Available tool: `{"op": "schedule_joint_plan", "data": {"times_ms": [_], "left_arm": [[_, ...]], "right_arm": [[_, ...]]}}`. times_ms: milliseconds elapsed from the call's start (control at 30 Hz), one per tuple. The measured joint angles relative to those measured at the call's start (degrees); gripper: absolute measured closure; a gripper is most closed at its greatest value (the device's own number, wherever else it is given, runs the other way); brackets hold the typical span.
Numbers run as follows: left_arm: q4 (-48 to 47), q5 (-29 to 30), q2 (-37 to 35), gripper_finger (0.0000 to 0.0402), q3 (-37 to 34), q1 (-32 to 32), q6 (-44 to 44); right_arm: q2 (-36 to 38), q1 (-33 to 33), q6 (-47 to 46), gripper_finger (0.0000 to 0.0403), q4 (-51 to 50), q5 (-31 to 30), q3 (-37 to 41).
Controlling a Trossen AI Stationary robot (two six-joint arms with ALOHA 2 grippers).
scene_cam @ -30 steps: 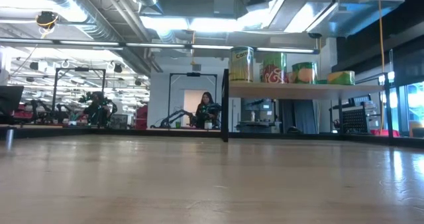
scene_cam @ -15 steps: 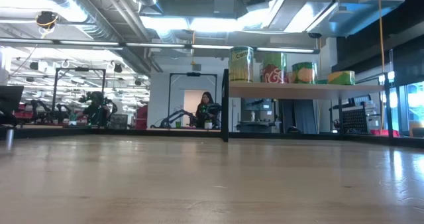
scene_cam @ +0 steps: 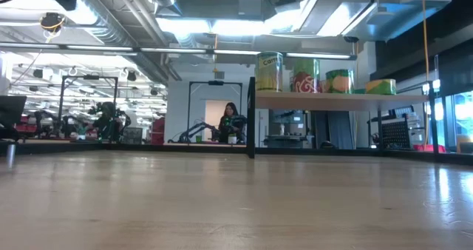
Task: Pick and place cans onto a shelf
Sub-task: Return to Home Position
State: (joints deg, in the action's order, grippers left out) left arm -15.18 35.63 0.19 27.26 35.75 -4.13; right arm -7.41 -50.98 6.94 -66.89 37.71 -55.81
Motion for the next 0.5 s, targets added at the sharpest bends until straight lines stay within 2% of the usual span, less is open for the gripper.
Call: {"op": "schedule_joint_plan", "data": {"times_ms": [167,267,367,500], "left_arm": [[1.5,-2.0,0.1,0.0401,-1.0,0.0,3.3],[1.7,-2.2,0.0,0.0401,-2.0,0.0,3.9],[2.7,-3.4,0.0,0.0401,-2.7,-0.1,3.1],[8.9,-4.5,0.0,0.0402,-6.5,-0.1,6.4]], "right_arm": [[7.4,0.0,-4.3,0.0401,2.6,1.2,4.5],[6.2,-0.1,-3.8,0.0401,0.9,1.6,4.9],[6.8,-0.2,-2.0,0.0401,4.4,6.0,7.6],[7.0,-0.2,-2.2,0.0401,7.7,7.5,11.5]]}}
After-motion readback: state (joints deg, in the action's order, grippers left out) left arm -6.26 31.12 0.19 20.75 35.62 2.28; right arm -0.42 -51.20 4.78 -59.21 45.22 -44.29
